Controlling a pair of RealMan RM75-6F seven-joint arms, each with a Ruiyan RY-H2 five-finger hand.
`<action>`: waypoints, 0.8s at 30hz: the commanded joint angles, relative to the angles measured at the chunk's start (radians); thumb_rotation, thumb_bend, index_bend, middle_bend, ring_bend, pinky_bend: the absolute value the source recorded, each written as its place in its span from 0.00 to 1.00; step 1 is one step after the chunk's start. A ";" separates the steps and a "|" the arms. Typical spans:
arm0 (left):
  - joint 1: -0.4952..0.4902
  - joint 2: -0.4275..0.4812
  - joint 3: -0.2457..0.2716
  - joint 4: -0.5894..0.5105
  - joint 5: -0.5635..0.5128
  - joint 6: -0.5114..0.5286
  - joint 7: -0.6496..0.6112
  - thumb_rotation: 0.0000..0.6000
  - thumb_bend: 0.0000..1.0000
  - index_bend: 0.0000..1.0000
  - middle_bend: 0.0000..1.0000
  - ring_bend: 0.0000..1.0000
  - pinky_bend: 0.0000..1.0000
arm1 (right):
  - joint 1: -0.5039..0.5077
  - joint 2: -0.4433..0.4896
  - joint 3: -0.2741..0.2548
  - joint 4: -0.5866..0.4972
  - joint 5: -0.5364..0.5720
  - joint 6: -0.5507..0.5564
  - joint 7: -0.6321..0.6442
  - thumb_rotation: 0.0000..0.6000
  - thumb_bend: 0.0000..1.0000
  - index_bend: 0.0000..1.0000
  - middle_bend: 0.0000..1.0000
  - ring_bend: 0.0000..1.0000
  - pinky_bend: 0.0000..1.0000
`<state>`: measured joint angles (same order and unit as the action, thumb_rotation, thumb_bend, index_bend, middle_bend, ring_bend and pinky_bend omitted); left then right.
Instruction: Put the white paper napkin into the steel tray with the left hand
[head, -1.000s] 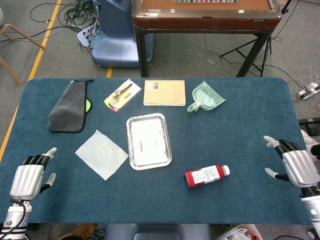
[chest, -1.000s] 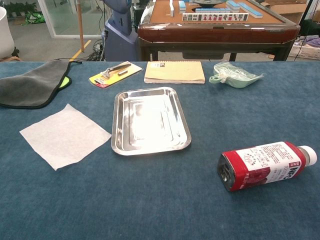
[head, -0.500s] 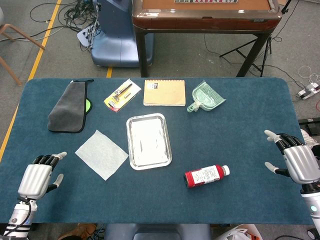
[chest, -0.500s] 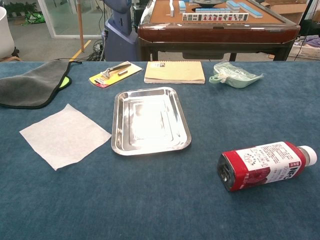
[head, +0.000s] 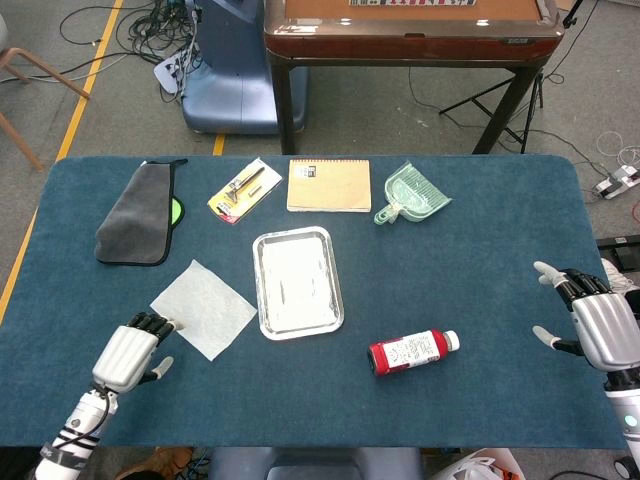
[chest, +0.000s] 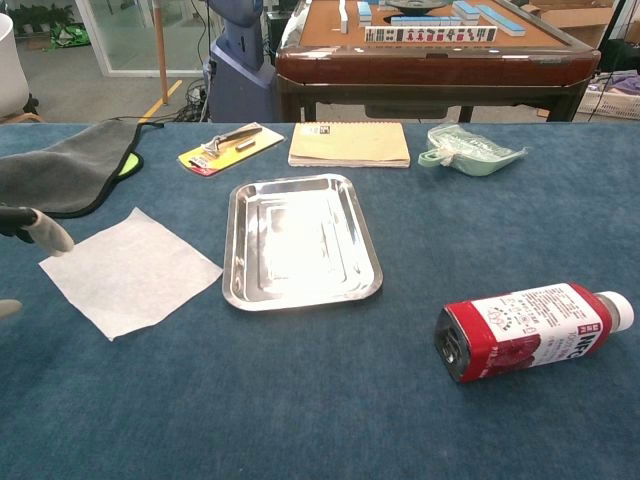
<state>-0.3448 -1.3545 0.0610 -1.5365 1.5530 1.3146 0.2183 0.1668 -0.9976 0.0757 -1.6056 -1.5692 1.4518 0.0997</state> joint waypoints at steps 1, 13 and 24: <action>-0.014 -0.038 -0.001 0.041 0.014 -0.030 0.002 1.00 0.21 0.34 0.31 0.27 0.21 | -0.002 0.001 -0.001 -0.002 0.000 0.002 0.000 1.00 0.11 0.17 0.32 0.22 0.31; -0.020 -0.165 -0.019 0.159 0.035 -0.035 -0.009 1.00 0.19 0.35 0.31 0.26 0.19 | -0.005 -0.001 -0.004 -0.007 0.004 0.001 0.000 1.00 0.11 0.17 0.32 0.22 0.31; -0.047 -0.230 -0.033 0.233 0.029 -0.078 -0.025 1.00 0.19 0.36 0.31 0.26 0.19 | -0.017 0.008 -0.006 -0.014 0.010 0.013 -0.001 1.00 0.11 0.17 0.32 0.22 0.31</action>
<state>-0.3903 -1.5824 0.0297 -1.3057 1.5830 1.2381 0.1949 0.1497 -0.9899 0.0699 -1.6195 -1.5595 1.4650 0.0991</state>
